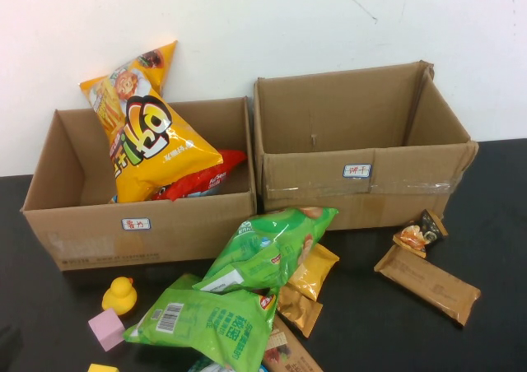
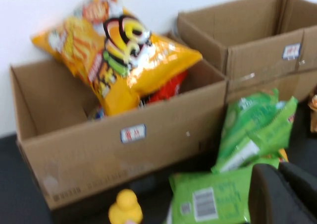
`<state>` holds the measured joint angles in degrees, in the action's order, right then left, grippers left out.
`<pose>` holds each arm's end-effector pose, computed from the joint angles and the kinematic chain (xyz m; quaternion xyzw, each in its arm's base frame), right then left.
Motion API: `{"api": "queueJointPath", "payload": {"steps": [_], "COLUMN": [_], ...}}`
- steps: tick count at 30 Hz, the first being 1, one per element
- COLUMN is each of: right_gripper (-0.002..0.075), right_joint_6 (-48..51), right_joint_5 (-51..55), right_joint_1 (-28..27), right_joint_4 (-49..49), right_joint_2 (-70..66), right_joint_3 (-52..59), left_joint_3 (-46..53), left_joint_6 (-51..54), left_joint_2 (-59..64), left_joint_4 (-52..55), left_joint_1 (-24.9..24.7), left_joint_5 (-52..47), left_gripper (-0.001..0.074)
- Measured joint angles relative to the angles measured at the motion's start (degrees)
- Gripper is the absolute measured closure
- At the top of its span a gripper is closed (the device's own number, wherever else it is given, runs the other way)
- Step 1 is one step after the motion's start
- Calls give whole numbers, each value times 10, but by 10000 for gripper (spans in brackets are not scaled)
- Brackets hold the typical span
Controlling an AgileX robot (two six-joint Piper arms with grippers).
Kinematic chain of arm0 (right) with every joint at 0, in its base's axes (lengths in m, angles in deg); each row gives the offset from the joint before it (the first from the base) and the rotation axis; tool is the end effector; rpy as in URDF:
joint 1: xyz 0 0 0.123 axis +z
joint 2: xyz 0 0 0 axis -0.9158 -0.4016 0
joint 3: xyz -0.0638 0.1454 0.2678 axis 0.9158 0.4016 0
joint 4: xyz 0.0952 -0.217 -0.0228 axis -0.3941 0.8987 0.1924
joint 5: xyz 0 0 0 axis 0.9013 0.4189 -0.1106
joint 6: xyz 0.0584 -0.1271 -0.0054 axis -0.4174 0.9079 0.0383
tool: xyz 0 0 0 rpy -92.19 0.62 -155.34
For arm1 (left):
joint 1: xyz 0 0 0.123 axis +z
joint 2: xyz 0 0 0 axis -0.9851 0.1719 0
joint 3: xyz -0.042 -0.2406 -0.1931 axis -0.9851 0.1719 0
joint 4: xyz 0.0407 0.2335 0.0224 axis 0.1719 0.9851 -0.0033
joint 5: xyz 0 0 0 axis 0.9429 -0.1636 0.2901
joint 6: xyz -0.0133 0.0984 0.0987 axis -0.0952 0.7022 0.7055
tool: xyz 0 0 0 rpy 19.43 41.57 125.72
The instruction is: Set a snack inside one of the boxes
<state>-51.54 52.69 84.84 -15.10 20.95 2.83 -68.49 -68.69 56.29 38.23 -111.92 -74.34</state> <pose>0.0905 0.0456 0.2857 -0.3538 0.8184 0.0199 0.4523 0.0676 -0.0149 0.2597 0.1334 0.7704 -0.1333 0.6091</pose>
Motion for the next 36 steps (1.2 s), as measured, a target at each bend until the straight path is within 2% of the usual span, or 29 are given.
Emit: {"api": "queueJointPath", "payload": {"steps": [3, 6, 25, 32, 36], "right_gripper": [716, 716, 724, 724, 724], "right_joint_6": [0, 0, 0, 0, 0], "right_joint_5": [-46, -74, -90, -90, -90], "right_joint_1": [0, 0, 0, 0, 0], "right_joint_4": [-9, -31, -54, -55, -55], "right_joint_2": [63, 99, 116, 116, 116], "right_joint_3": [74, 99, 103, 103, 103], "left_joint_3": [0, 0, 10, 45, 87], "left_joint_6": [0, 0, 0, 16, 134], "left_joint_2": [0, 0, -6, -72, -108], "left_joint_4": [-25, -35, -52, -106, -187], "left_joint_1": [0, 0, 9, 178, 258], "left_joint_5": [-21, -31, -39, -49, -39], "left_gripper": [736, 736, 736, 736, 736]}}
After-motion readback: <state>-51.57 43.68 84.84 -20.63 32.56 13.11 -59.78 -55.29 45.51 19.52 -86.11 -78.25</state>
